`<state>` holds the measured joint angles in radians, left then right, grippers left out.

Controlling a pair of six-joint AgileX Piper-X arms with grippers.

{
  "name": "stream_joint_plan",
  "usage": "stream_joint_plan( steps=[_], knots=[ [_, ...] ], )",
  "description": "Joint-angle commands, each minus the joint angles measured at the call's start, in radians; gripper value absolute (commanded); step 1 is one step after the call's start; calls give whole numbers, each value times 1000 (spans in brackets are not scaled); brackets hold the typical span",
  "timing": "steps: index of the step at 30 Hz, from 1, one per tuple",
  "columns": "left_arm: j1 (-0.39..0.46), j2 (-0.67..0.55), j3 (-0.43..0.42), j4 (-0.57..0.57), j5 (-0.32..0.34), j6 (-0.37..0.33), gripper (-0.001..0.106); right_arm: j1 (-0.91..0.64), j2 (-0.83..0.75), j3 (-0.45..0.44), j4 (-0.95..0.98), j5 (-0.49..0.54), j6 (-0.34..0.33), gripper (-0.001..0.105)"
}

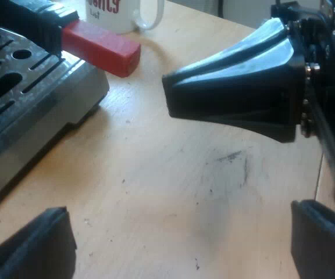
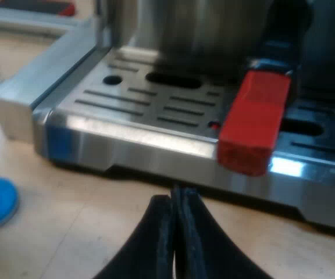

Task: Grind coffee beans and then tamp

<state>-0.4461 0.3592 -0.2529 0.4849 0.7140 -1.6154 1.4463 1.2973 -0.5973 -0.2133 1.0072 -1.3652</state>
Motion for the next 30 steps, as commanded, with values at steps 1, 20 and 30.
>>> stream_joint_plan(
  steps=[1, 20, 30],
  knots=[
    [-5, 0, -6, -20, 2, -2, 78, 1, 5, -1, -38, 73, -4, 0],
    [-5, 0, -6, -20, 18, -10, 78, -138, 13, -1, -38, 35, -9, 0],
    [-5, 0, -6, -20, 18, -10, 78, -140, 13, -1, -142, 117, -145, 0]
  ],
)
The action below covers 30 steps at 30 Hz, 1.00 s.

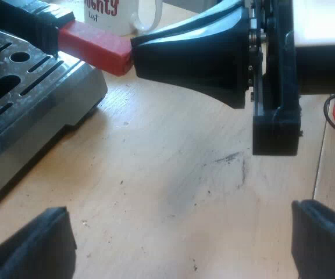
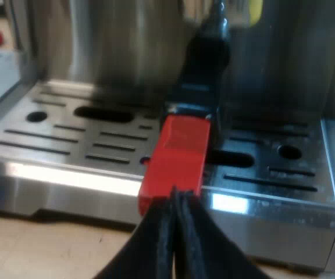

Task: Grind coffee beans and then tamp

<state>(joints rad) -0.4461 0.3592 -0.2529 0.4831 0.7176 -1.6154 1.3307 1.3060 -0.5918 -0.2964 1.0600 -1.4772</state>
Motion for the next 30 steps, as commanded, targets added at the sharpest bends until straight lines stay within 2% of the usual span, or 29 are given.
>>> stream_joint_plan(
  steps=[1, 2, 8, 16, 23, 26, 29, 30],
  knots=[
    [-5, 0, -6, -18, 14, -10, 78, -24, 4, -7, -75, 64, -56, 0],
    [-5, 0, -6, -18, 14, -10, 78, -24, 4, -7, -114, 67, -102, 0],
    [-5, 0, -6, -18, 19, -10, 78, -24, 4, -7, -118, 95, -117, 0],
    [-5, 0, -8, -25, 19, -10, 78, -24, 4, -7, -74, 87, -117, 0],
    [-5, 0, -8, -53, 4, -10, 78, -21, 4, -7, -10, 78, -67, 0],
    [-5, 0, -16, -72, -7, -10, 78, -15, 4, -7, -12, 56, -67, 11],
    [-5, -10, -42, -36, -21, -10, 78, 9, 4, -7, -12, 58, -67, 41],
    [-5, -11, -44, -32, -24, -10, 78, 12, 4, -7, -12, 59, -67, 42]
  ],
)
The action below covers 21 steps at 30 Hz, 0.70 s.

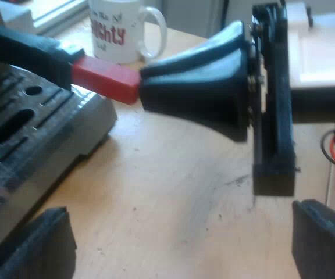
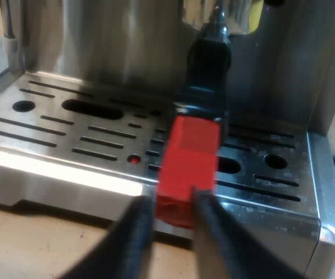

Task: Grind coffee beans and then tamp

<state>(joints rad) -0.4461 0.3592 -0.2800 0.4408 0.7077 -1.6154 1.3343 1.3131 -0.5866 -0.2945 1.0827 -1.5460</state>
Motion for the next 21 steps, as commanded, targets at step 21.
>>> stream_joint_plan(
  steps=[21],
  knots=[
    [-5, -180, -19, 33, -23, -55, 78, 148, -81, -40, 26, 159, -4, 62]
  ],
)
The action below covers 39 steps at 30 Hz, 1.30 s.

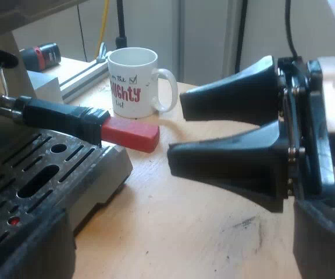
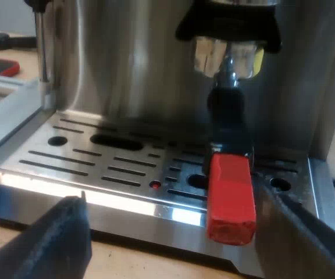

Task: Grind coffee beans and then tamp

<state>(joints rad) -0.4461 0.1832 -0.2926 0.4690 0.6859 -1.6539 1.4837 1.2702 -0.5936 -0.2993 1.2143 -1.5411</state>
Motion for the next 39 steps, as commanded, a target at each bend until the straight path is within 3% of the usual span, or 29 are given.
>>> stream_joint_plan(
  steps=[1, 6, 9, 11, 13, 16, 20, 29, 39],
  knots=[
    [-5, -4, -7, 5, -1, -17, 78, -1, -45, -39, 54, 32, -9, 62],
    [-5, -4, -7, 5, -1, -17, 78, -21, -98, -143, 287, -6, 4, 62],
    [-5, -4, -7, 5, -1, -17, 78, -69, -108, -204, 431, -93, 81, 62],
    [-5, -4, -7, 5, -1, -17, 78, -126, -107, -264, 578, -191, 177, 62],
    [-5, -4, -7, 5, -1, -17, 78, -163, -107, -301, 671, -258, 219, 62],
    [-5, -4, -7, 5, -1, -17, 78, -207, -107, -340, 753, -348, 244, 62],
    [-5, -4, -7, 5, -1, -17, 78, -325, -107, -405, 915, -569, 304, 62],
    [-5, -4, 5, -3, -1, -17, 78, -493, -78, -416, 949, -877, 306, 62],
    [-5, -2, 5, -3, -1, -17, 78, -503, 28, -416, 922, -876, 279, 62]
  ],
)
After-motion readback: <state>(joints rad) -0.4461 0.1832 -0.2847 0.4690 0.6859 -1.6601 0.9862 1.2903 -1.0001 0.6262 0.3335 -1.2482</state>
